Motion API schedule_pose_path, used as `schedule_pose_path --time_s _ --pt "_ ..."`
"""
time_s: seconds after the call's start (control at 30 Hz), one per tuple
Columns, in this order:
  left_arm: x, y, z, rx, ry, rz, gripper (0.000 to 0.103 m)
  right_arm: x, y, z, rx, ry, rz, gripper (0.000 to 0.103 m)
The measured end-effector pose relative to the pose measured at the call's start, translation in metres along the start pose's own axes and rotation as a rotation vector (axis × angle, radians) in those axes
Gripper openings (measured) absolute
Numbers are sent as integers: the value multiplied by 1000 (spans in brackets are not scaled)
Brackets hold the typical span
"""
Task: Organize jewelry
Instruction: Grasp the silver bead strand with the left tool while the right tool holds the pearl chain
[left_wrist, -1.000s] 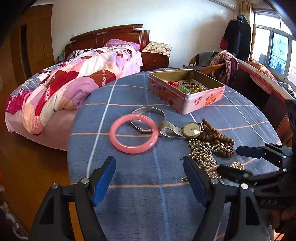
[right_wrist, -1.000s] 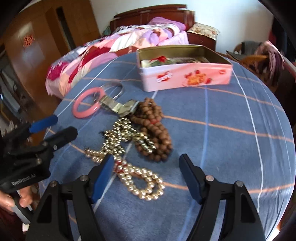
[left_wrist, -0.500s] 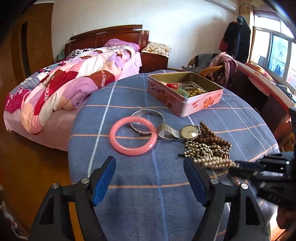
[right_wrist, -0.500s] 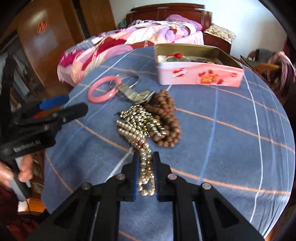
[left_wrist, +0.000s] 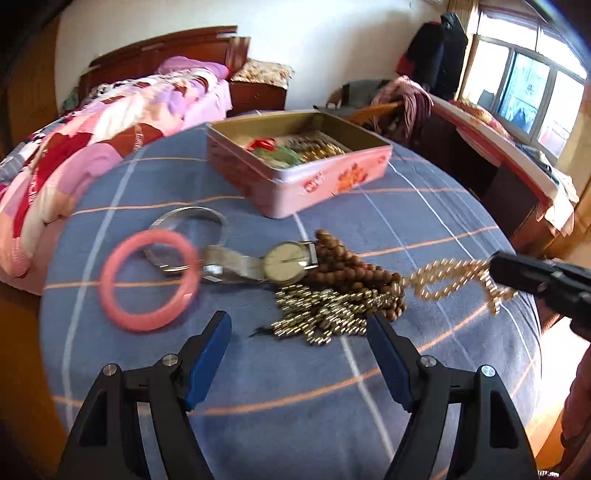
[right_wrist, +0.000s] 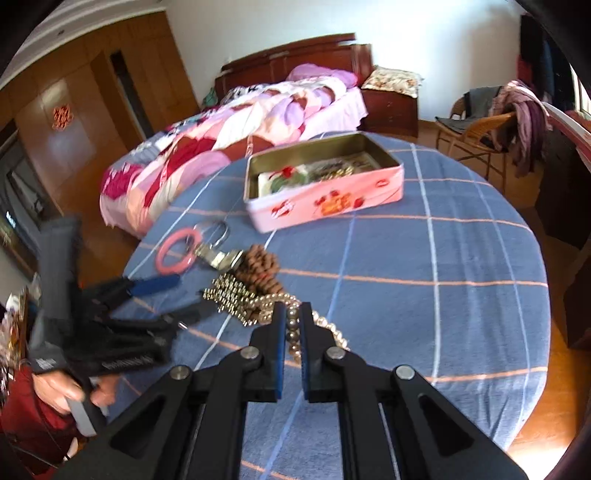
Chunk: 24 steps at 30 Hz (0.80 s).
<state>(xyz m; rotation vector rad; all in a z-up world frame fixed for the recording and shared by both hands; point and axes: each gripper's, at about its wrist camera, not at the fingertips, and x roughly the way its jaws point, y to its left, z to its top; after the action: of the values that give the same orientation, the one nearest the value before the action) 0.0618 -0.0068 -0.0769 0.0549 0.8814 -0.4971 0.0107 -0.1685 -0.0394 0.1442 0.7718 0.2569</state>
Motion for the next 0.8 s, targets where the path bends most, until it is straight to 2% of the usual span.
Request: schedule_pose_path --time_s 0.07,0.13,0.2,0.23,0.3,0.33,0.4,0.5,0.63,0.73,0.8 --pt "11 -6 3 24 30 28 75 -4 -4 1 16 -15 -12 10" --pt "11 -10 7 50 26 17 75 -6 -8 2 26 -23 -19 10" --pt "13 -15 7 92 40 39 68 -7 -12 3 36 -28 -20 10" --pt "13 -16 7 100 39 27 65 -8 -13 3 41 -29 -20 10" --pt "10 -13 5 89 31 12 49 -8 -16 2 52 -32 -22 10" --pt "10 -12 5 90 28 20 46 -8 -16 2 57 -32 -22 10" --pt "8 -10 2 88 23 -4 23 -9 -19 2 65 -32 -19 10" --pt "3 -11 -3 96 20 -24 17 -13 -19 3 69 -44 -19 10" --pt "-7 -4 -10 48 12 -57 14 -24 -19 6 73 -80 -13 10" --pt "-28 8 -12 -2 -39 -118 12 -32 -18 11 73 -110 -9 10" --pt "-44 11 -9 -1 -84 -113 12 -36 -19 15 76 -127 -6 10"
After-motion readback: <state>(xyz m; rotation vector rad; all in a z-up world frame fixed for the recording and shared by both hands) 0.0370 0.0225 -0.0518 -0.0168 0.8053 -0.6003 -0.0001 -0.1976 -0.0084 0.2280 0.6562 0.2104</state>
